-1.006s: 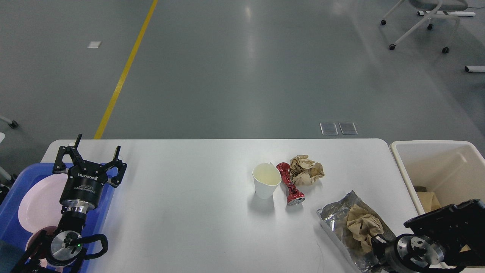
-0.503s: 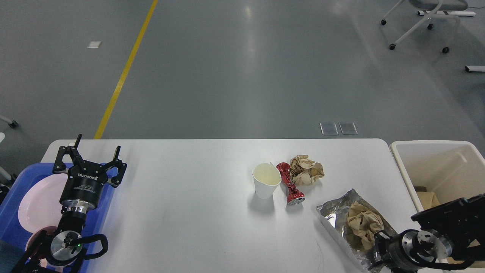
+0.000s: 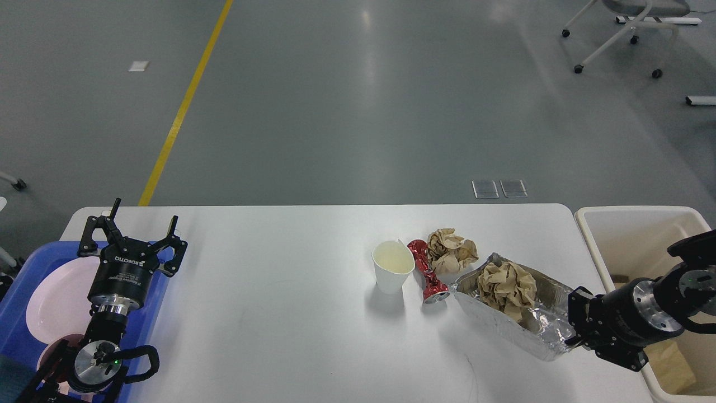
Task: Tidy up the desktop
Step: 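Lift the plastic bag of crumpled paper and carry it over the bin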
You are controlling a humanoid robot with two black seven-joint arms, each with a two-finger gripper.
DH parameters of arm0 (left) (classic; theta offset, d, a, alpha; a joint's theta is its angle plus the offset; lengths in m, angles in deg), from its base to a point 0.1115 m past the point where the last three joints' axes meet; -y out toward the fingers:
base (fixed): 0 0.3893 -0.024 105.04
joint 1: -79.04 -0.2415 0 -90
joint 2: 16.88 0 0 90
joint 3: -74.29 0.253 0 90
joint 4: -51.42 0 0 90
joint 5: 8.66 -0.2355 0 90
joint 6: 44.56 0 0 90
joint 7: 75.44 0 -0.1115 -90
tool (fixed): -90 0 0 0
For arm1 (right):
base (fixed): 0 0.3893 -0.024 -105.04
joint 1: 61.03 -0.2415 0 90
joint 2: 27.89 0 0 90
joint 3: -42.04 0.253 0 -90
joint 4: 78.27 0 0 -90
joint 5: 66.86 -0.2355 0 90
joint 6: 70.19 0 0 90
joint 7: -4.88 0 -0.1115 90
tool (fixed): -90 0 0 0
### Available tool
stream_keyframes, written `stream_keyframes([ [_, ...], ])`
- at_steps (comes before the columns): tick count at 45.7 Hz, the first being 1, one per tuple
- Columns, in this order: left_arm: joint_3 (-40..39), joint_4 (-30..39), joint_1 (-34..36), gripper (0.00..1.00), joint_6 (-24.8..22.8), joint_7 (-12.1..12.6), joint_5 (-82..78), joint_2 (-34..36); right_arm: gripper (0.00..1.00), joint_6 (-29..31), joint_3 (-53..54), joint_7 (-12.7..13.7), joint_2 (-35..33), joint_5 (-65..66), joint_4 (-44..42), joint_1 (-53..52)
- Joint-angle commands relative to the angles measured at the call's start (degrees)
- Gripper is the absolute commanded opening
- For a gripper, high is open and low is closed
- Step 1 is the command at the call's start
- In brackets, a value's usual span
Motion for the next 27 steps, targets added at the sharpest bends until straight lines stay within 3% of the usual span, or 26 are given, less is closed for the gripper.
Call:
stream_keyframes([
  [1, 0.0, 0.0, 0.0, 0.96, -0.02, -0.01, 0.0, 0.0, 0.0, 5.08, -5.21, 0.0, 0.21, 0.07, 2.02, -8.92],
  [15, 0.0, 0.0, 0.0, 0.96, -0.02, -0.01, 0.0, 0.0, 0.0, 13.87, -14.01, -0.09, 1.0, 0.07, 4.13, -25.02],
  [27, 0.0, 0.0, 0.0, 0.96, -0.02, -0.01, 0.0, 0.0, 0.0, 14.49, -17.61, 0.0, 2.67, 3.41, 4.57, -29.06],
])
